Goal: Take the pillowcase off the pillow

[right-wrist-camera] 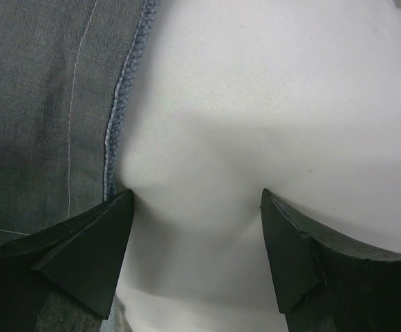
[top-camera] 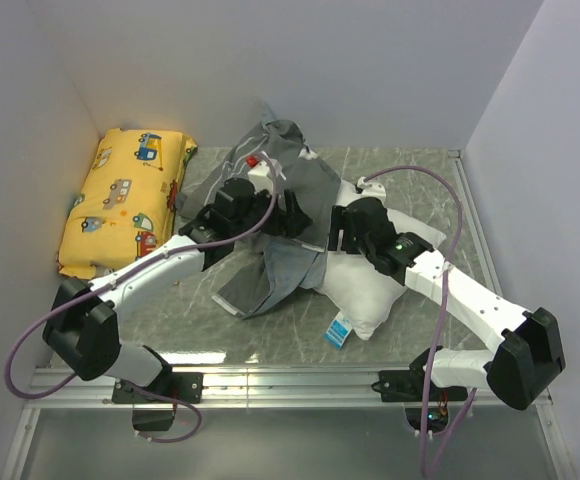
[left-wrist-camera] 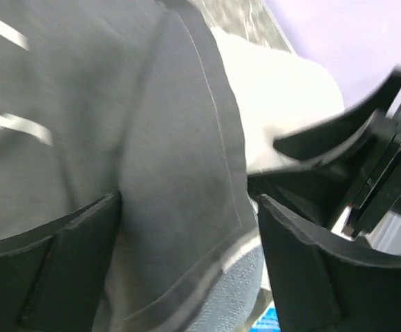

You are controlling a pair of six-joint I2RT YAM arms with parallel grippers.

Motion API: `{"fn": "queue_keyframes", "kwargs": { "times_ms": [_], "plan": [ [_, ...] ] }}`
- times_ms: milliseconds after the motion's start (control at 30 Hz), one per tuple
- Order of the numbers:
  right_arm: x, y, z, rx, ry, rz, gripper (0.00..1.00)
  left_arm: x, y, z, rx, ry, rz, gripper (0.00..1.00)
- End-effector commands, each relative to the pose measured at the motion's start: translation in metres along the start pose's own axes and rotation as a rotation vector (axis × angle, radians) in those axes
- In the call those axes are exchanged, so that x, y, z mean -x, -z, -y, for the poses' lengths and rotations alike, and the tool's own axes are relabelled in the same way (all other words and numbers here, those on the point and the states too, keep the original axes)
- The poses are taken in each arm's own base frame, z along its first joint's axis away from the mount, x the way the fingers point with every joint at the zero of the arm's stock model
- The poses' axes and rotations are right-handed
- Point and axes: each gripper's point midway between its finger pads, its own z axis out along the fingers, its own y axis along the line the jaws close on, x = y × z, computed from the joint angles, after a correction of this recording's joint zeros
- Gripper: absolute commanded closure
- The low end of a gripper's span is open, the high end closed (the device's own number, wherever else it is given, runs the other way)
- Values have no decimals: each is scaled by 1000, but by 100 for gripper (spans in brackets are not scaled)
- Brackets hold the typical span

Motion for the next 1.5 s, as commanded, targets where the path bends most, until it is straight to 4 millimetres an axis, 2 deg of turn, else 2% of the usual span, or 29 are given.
{"fn": "queue_keyframes", "kwargs": {
  "times_ms": [0, 67, 133, 167, 200, 233, 267, 300, 400, 433, 467, 533, 567, 600, 667, 700, 733, 900, 1067, 1167, 1200, 1233, 1267, 1300, 1333, 1367, 1400, 1433, 1467],
  "plan": [
    [0, -3, 3, -20, -6, -17, 20, -16, -12, -3, 34, -41, -45, 18],
    [0, -3, 4, -21, -5, -20, 20, -17, -14, -26, 165, -27, -40, 23],
    [-1, -3, 4, -22, 0, -24, 20, -17, -14, -41, 257, -10, -35, 36],
    [-2, -3, 4, -25, 4, -27, 20, -14, -11, -53, 328, -11, -19, 46],
    [-4, -4, 5, -28, 5, -31, 20, -11, -8, -56, 352, -8, -6, 70],
    [-3, -4, 7, -36, 5, -25, 20, -7, -6, -59, 375, -3, 9, 83],
    [-4, -5, 8, -40, 7, -28, 20, -4, -2, -62, 399, 0, 21, 94],
    [-6, -6, 9, -45, 6, -31, 21, 5, 5, -67, 440, 0, 61, 100],
    [-10, -11, 13, -48, 4, -42, 32, 23, 22, -73, 504, 5, 140, 100],
    [-11, -13, 15, -54, 0, -46, 41, 25, 27, -79, 539, 11, 155, 100],
    [-11, -14, 18, -60, -1, -49, 58, 28, 31, -85, 566, 14, 163, 99],
    [-16, -17, 18, -62, 0, -63, 65, 31, 32, -89, 573, 4, 160, 100],
    [-16, -18, 18, -60, 0, -63, 64, 32, 31, -90, 573, -1, 157, 98],
    [-19, -18, 17, -54, 2, -71, 61, 34, 25, -87, 549, -13, 160, 85],
    [-18, -18, 15, -45, 0, -69, 54, 35, 18, -78, 477, -39, 164, 74],
    [-17, -18, 15, -45, 0, -69, 52, 33, 15, -76, 455, -48, 166, 59],
    [-16, -18, 14, -45, 0, -69, 49, 43, 11, -69, 417, -64, 204, 54],
    [-14, -15, 15, -45, 7, -61, 41, 50, -11, -48, 280, -116, 211, 24],
    [-13, -15, 15, -46, 8, -59, 40, 48, -32, -31, 170, -161, 178, 20],
    [-13, -17, 13, -42, 10, -64, 40, 36, -51, -40, 193, -142, 128, 29],
    [-13, -18, 12, -41, 13, -66, 40, 36, -52, -47, 233, -136, 112, 49],
    [-13, -19, 13, -44, 16, -68, 42, 34, -54, -52, 255, -125, 106, 63],
    [-13, -22, 12, -47, 19, -69, 52, 34, -53, -54, 275, -116, 111, 75],
    [-15, -24, 13, -53, 24, -76, 58, 35, -50, -61, 309, -106, 121, 94],
    [-16, -25, 14, -60, 31, -84, 66, 40, -46, -67, 351, -92, 144, 99],
    [-19, -29, 15, -68, 40, -95, 80, 45, -41, -74, 386, -82, 161, 99],
    [-18, -29, 17, -83, 45, -97, 86, 58, -35, -78, 418, -66, 194, 100],
    [-17, -30, 20, -97, 48, -98, 100, 59, -27, -92, 490, -36, 188, 99],
    [-13, -31, 26, -121, 40, -101, 100, 70, -18, -108, 542, -7, 206, 100]
  ]
}}
